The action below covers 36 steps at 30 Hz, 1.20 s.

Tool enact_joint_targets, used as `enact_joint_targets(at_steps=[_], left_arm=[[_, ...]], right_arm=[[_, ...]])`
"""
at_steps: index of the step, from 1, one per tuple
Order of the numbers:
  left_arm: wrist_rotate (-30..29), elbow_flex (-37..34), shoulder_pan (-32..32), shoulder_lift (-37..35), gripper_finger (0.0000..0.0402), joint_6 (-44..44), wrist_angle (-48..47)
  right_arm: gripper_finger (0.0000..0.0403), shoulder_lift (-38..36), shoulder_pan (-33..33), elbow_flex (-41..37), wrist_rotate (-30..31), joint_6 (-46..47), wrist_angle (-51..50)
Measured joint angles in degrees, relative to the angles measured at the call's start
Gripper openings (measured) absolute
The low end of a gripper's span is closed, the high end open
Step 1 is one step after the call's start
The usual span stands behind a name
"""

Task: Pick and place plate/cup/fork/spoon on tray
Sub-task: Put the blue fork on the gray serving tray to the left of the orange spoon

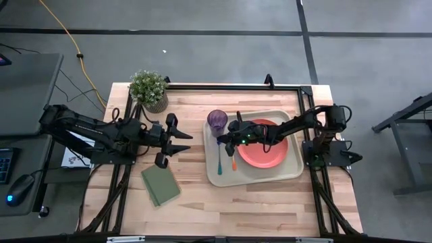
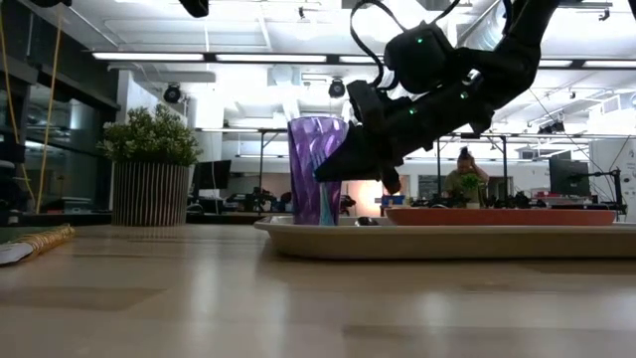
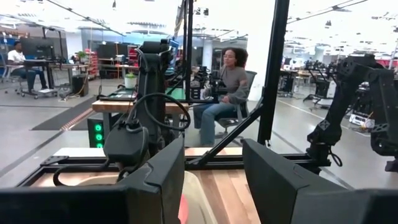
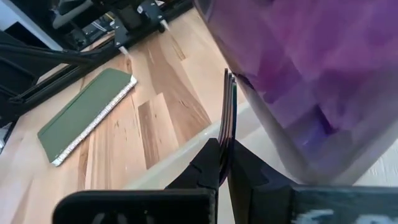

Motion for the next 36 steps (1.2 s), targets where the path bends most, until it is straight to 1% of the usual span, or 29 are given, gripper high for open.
enact_joint_targets(at_steps=[5,11,15,24,28,36], left_arm=[[0.0,0.0,0.0,0.0,0.0145,-0.9,0.0],[0.0,0.0,0.0,0.0,0.0145,-1.0,0.0],[0.0,0.0,0.0,0.0,0.0145,-1.0,0.0],[0.0,0.0,0.0,0.0,0.0145,-0.9,-0.2],[0.0,0.0,0.0,0.0,0.0145,-1.0,-0.2],[0.0,0.0,0.0,0.0,0.0145,-1.0,-0.2]], right_arm=[[0.0001,0.0,0.0,0.0,0.3,3.3,-3.8],[0.0001,0.0,0.0,-0.1,-0.3,4.5,-4.8],[0.0002,0.0,0.1,-0.1,-1.9,4.6,-5.3],[0.0039,0.2,0.2,-0.3,-6.7,6.0,-8.3],[0.005,0.2,0.2,-0.3,-6.7,6.3,-9.2],[0.006,0.2,0.2,-0.3,-6.1,7.5,-10.0]])
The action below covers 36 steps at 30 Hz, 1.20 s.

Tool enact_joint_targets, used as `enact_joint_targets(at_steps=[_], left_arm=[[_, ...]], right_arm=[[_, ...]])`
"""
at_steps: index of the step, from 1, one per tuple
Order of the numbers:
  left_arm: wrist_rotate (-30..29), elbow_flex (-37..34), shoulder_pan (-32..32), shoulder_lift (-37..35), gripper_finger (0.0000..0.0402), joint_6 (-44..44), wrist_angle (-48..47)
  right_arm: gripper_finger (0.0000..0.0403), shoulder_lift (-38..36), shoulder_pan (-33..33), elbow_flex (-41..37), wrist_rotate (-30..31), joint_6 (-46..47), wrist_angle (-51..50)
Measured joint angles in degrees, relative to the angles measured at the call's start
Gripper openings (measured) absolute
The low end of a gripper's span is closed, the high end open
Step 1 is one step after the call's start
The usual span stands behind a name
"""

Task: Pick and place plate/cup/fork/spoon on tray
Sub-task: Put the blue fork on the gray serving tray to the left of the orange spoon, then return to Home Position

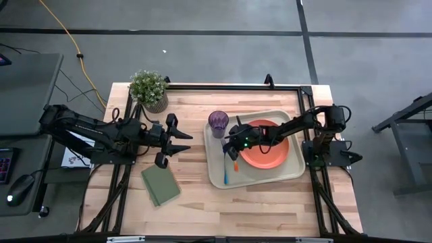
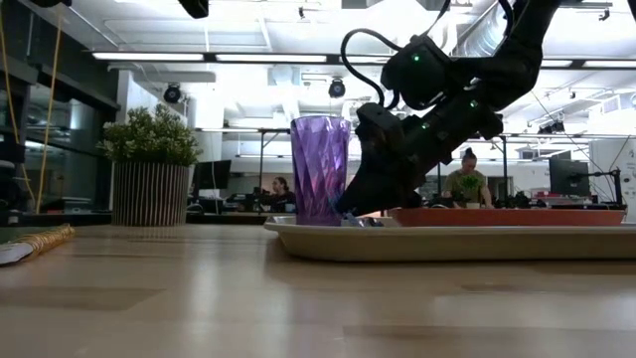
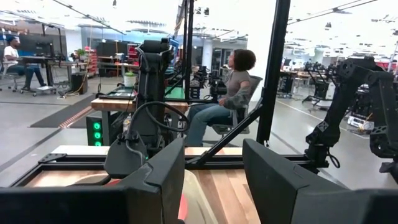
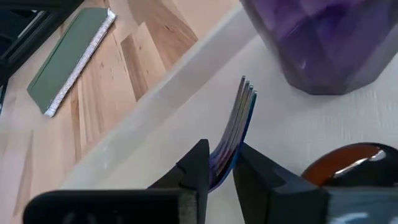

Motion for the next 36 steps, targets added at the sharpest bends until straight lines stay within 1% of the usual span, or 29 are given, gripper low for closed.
enact_joint_targets(at_steps=[10,14,25,31,36], left_arm=[[0.0,0.0,0.0,0.0,0.0145,0.0,0.0],[0.0,0.0,0.0,0.0,0.0145,0.0,-0.1],[0.0,0.0,0.0,0.0,0.0145,0.1,-0.5],[0.0,0.0,0.0,0.0,0.0145,-0.1,-1.1],[0.0,0.0,0.0,0.0,0.0145,-0.1,-1.9]], right_arm=[[0.0096,-0.1,0.0,0.1,2.4,-0.2,-0.3],[0.0109,-0.2,0.0,0.2,3.9,-1.1,-2.3],[0.011,-0.4,0.0,0.2,3.8,-3.5,-1.8],[0.011,-4.1,0.0,0.2,2.9,-6.3,-3.1],[0.011,-9.9,0.2,0.2,0.5,-9.6,-11.3]])
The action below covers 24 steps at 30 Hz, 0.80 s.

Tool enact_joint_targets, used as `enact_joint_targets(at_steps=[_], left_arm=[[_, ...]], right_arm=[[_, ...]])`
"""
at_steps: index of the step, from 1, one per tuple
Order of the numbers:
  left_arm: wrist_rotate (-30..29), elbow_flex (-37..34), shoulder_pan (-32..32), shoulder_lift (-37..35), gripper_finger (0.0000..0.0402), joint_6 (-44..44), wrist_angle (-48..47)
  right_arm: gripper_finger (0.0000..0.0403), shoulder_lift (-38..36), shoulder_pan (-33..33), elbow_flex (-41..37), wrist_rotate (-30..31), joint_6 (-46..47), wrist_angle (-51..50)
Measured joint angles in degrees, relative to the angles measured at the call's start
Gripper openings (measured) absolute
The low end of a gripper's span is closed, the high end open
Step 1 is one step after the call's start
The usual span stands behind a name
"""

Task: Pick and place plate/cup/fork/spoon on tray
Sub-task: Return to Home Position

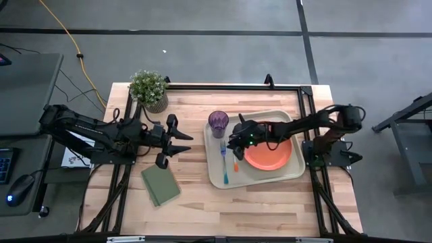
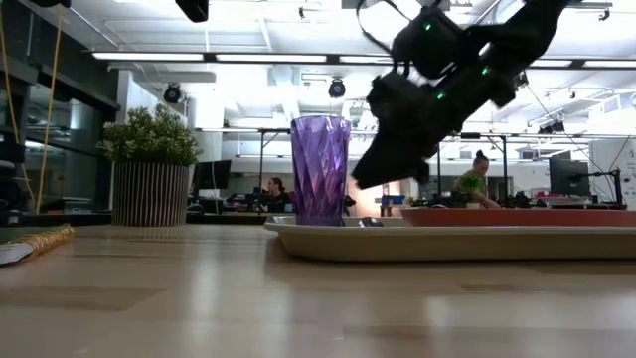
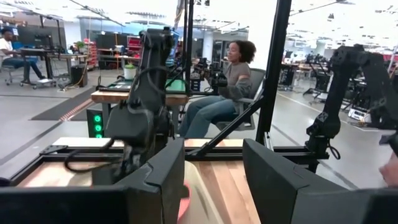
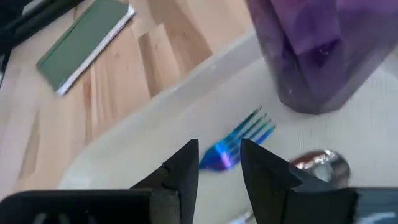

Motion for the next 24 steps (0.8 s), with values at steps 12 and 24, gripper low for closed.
enact_joint_targets(at_steps=[12,24], left_arm=[[0.0,0.0,0.0,0.0,0.0145,0.2,-4.4],[-5.5,-1.4,0.1,-4.2,0.0145,3.7,-7.8]], right_arm=[[0.0109,-17.5,5.9,-3.5,2.1,-5.7,-22.2],[0.0006,-51.8,6.5,-22.0,11.5,-4.2,-17.0]])
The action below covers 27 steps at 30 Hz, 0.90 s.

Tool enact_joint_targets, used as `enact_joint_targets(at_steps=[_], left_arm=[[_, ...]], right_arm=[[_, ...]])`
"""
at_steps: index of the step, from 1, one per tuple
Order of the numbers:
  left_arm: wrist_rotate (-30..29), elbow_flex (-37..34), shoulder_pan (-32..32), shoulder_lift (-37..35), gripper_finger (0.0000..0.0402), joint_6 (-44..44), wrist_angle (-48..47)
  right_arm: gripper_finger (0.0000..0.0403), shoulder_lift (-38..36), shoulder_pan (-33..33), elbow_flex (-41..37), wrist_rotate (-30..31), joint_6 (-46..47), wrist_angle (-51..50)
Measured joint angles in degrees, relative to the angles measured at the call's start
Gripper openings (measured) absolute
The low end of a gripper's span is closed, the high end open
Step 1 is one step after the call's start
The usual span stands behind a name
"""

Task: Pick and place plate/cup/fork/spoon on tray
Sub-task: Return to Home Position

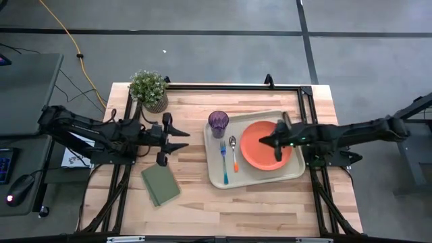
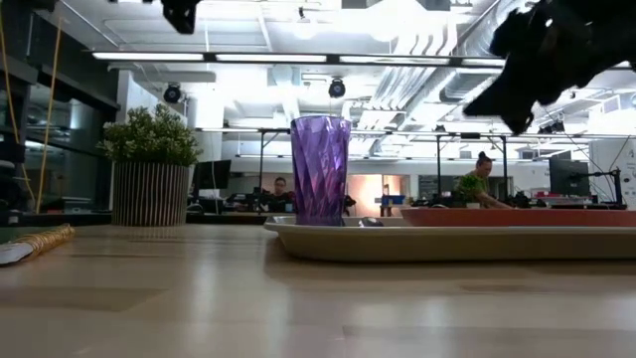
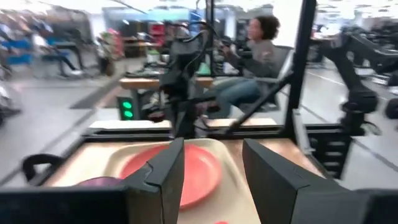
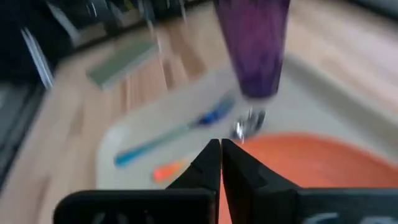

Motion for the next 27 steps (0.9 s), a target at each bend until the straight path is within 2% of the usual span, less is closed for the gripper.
enact_joint_targets(at_steps=[4,7,14,19,27], left_arm=[[-2.0,-6.4,0.0,-2.4,0.014,1.9,7.5],[-2.3,-11.0,0.3,-5.2,0.0119,2.1,11.1],[-3.1,-17.2,2.6,-13.1,0.0012,2.8,11.3],[-3.2,-20.1,3.1,-17.2,0.0006,2.5,11.2],[-3.1,-20.2,3.0,-19.8,0.0001,2.5,6.8]], right_arm=[[0.0004,-9.1,0.0,-1.9,2.1,-3.1,1.6],[0.0003,-12.5,0.0,-2.1,2.2,-6.3,2.3],[0.0,-13.4,0.0,-2.1,2.7,-10.2,4.3],[0.0,-13.1,0.0,-2.1,2.9,-11.7,4.0],[0.0,-13.1,0.0,-2.1,2.4,-13.6,0.4]])
